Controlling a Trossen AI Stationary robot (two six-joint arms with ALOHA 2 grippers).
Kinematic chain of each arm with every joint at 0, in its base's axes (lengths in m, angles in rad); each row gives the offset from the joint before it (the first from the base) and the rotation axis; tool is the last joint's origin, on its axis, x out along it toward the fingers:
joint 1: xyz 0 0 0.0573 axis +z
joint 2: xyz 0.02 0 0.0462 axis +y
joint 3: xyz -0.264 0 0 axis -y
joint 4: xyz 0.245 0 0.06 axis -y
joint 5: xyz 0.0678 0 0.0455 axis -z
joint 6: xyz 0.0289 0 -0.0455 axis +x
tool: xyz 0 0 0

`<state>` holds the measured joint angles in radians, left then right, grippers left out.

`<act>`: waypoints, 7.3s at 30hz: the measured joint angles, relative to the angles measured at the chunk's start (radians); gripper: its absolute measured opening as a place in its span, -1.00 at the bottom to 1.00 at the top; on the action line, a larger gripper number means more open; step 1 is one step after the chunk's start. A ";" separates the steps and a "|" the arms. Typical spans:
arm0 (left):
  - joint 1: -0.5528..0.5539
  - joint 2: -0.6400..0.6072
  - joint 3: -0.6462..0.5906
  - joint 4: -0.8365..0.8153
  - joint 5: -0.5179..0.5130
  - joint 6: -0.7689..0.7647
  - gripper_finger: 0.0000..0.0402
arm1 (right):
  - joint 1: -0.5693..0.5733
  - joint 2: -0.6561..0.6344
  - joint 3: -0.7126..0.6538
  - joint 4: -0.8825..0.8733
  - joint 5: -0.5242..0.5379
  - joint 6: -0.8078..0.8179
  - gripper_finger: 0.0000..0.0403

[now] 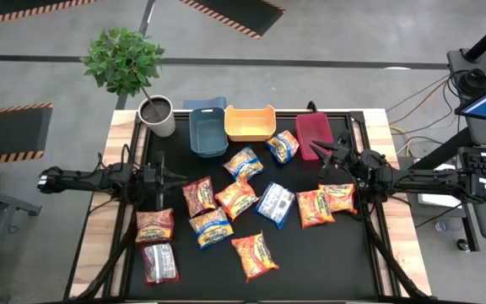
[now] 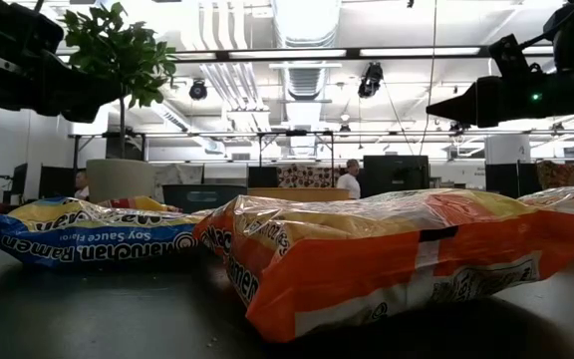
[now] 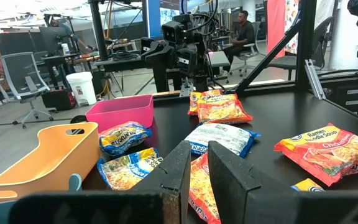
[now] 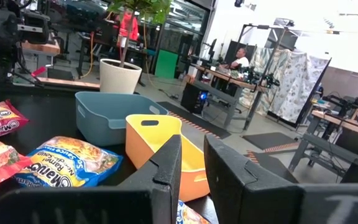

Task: Sort Maruchan noodles
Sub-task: Put the red noodle pack into the blue bin

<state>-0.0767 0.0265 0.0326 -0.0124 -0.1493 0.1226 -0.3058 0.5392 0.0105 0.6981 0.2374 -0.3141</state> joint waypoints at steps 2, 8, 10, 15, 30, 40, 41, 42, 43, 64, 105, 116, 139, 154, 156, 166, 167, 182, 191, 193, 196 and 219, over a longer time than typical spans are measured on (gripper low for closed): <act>0.000 0.000 0.000 0.000 0.000 0.000 -0.80 | 0.000 0.000 0.000 -0.007 0.000 0.000 -0.71; 0.000 0.000 0.000 0.000 0.000 0.001 -0.80 | 0.000 0.000 0.000 -0.009 -0.001 0.096 -0.71; 0.000 0.000 0.000 0.002 -0.007 0.035 -0.80 | 0.000 0.000 0.000 -0.010 0.000 0.180 -0.71; 0.000 0.001 0.000 0.179 -0.022 0.027 -0.80 | 0.000 0.000 0.000 -0.011 -0.001 0.310 -0.71; 0.000 0.001 0.002 0.642 -0.017 -0.398 -0.80 | 0.000 0.000 0.056 0.006 -0.099 0.716 -0.71; 0.000 0.002 0.023 0.674 -0.095 -0.384 -0.80 | 0.000 0.103 0.286 -0.260 -0.167 0.706 -0.71; 0.000 0.005 0.023 0.676 -0.095 -0.380 -0.80 | 0.000 0.116 0.308 -0.291 -0.167 0.706 -0.71; 0.000 0.011 0.023 0.683 -0.095 -0.379 -0.80 | 0.000 0.129 0.330 -0.319 -0.167 0.706 -0.71; 0.000 0.022 0.023 0.697 -0.095 -0.379 -0.80 | 0.000 0.142 0.346 -0.352 -0.167 0.706 -0.71; -0.002 0.684 0.172 1.014 -0.064 -0.554 -0.80 | -0.002 0.421 0.594 -0.432 -0.131 0.554 -0.71; -0.093 1.278 0.941 -0.707 0.159 -0.496 -0.73 | 0.083 0.417 0.475 -0.147 -0.140 0.479 -0.71; -0.091 1.280 0.933 -0.848 -0.155 -0.426 -0.12 | 0.083 0.418 0.475 -0.147 -0.140 0.479 -0.71; 0.010 1.162 0.517 -0.202 -0.075 -0.320 0.00 | 0.083 0.418 0.475 -0.178 -0.140 0.422 -0.71; 0.015 1.094 0.411 -0.094 -0.182 -0.474 0.00 | 0.083 0.418 0.475 -0.177 -0.140 0.406 -0.71; 0.016 1.098 0.410 -0.115 -0.181 -0.495 0.00 | 0.083 0.418 0.475 -0.177 -0.140 0.406 -0.71; 0.016 1.124 0.379 -0.074 -0.174 -0.517 0.00 | 0.083 0.418 0.475 -0.177 -0.140 0.406 -0.71; 0.016 1.125 0.378 -0.075 -0.173 -0.517 0.00 | 0.083 0.418 0.475 -0.177 -0.140 0.403 -0.71; 0.016 1.258 0.303 0.197 -0.180 -0.537 0.00 | 0.083 0.418 0.476 -0.177 -0.140 0.392 -0.71; 0.015 1.333 0.294 0.248 -0.194 -0.585 -0.14 | 0.083 0.418 0.477 -0.177 -0.140 0.391 -0.71; 0.015 1.340 0.295 0.251 -0.194 -0.584 -0.24 | 0.083 0.418 0.477 -0.177 -0.140 0.389 -0.71; 0.015 1.345 0.295 0.256 -0.191 -0.584 -0.43 | 0.083 0.418 0.478 -0.177 -0.140 0.388 -0.71; -0.009 1.084 0.375 0.263 -0.198 -0.323 -1.00 | 0.083 0.418 0.478 -0.177 -0.140 0.380 -0.71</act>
<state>-0.0853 1.1103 0.4079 0.2508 -0.3478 -0.2001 -0.2226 0.9577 0.4885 0.5213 0.0978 0.0662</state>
